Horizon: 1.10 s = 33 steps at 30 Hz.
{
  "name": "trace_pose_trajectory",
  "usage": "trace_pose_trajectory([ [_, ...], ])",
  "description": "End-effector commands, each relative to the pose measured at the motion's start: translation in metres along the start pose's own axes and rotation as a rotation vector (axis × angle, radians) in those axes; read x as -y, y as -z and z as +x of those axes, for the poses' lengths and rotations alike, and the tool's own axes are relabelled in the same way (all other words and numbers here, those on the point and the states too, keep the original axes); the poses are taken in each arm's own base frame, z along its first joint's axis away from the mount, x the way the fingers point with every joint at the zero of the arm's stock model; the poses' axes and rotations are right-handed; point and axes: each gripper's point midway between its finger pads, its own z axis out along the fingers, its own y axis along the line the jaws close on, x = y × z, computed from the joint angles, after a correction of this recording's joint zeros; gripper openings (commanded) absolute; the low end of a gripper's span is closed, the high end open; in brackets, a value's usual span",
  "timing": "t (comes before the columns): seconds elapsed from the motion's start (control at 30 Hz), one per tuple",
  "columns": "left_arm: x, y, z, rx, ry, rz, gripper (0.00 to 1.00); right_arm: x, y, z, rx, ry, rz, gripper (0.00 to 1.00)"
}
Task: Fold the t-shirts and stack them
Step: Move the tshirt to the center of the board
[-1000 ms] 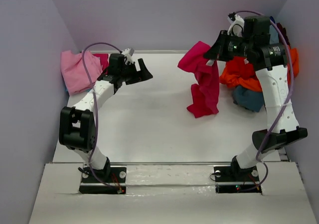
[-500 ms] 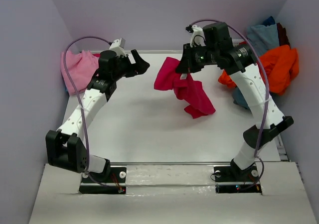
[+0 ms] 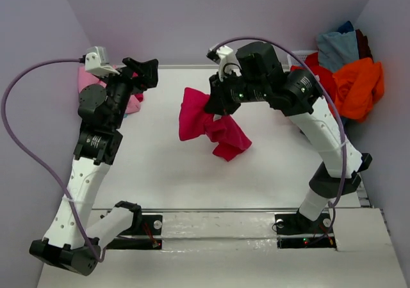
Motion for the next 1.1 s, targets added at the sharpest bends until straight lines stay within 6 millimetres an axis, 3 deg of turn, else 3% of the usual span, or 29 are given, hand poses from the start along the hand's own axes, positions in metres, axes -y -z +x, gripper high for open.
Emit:
trace_pose_trajectory([
  [0.0, -0.011, 0.005, -0.017, 0.090, -0.038, -0.056, 0.99, -0.040, 0.046, -0.023, 0.165, 0.184, -0.055, 0.07],
  [0.1, -0.015, 0.005, -0.013, 0.081, -0.045, -0.072, 0.99, -0.024, 0.063, -0.040, 0.269, 0.173, 0.056, 0.07],
  [0.23, -0.018, 0.001, -0.004, 0.061, -0.042, -0.069, 0.99, 0.035, 0.091, -0.063, 0.397, 0.077, 0.424, 0.07],
  [0.3, -0.018, -0.001, 0.000, 0.051, -0.038, -0.066, 0.99, 0.057, 0.093, -0.066, 0.408, 0.027, 0.508, 0.07],
  [0.43, -0.019, -0.005, 0.008, 0.029, -0.034, -0.063, 0.99, 0.101, 0.073, -0.060, 0.348, -0.085, 0.569, 0.07],
  [0.5, -0.020, -0.005, 0.012, 0.020, -0.033, -0.065, 0.99, 0.124, 0.045, -0.047, 0.272, -0.125, 0.582, 0.07],
  [0.53, -0.021, -0.005, 0.014, 0.014, -0.037, -0.066, 0.99, 0.131, 0.036, -0.042, 0.244, -0.141, 0.576, 0.21],
  [0.57, -0.022, -0.005, 0.015, 0.011, -0.043, -0.067, 0.99, 0.136, 0.017, -0.031, 0.191, -0.146, 0.566, 0.58],
  [0.6, -0.023, -0.004, 0.016, 0.005, -0.048, -0.070, 0.99, 0.137, 0.008, -0.027, 0.173, -0.149, 0.555, 0.80],
  [0.63, -0.024, -0.004, 0.016, 0.003, -0.053, -0.073, 0.99, 0.134, -0.001, -0.023, 0.155, -0.153, 0.523, 0.95],
  [0.67, -0.024, -0.004, 0.016, 0.002, -0.058, -0.075, 0.99, 0.134, -0.006, -0.020, 0.148, -0.153, 0.512, 1.00],
  [0.87, -0.025, -0.005, 0.021, -0.013, -0.065, -0.072, 0.99, 0.136, -0.019, -0.011, 0.118, -0.171, 0.500, 1.00],
  [1.03, -0.016, -0.008, 0.057, -0.147, -0.008, 0.003, 0.99, 0.145, -0.041, 0.018, 0.033, -0.233, 0.518, 1.00],
  [1.07, -0.020, -0.007, 0.072, -0.186, 0.020, -0.005, 0.99, 0.146, -0.051, 0.038, -0.016, -0.247, 0.505, 1.00],
])
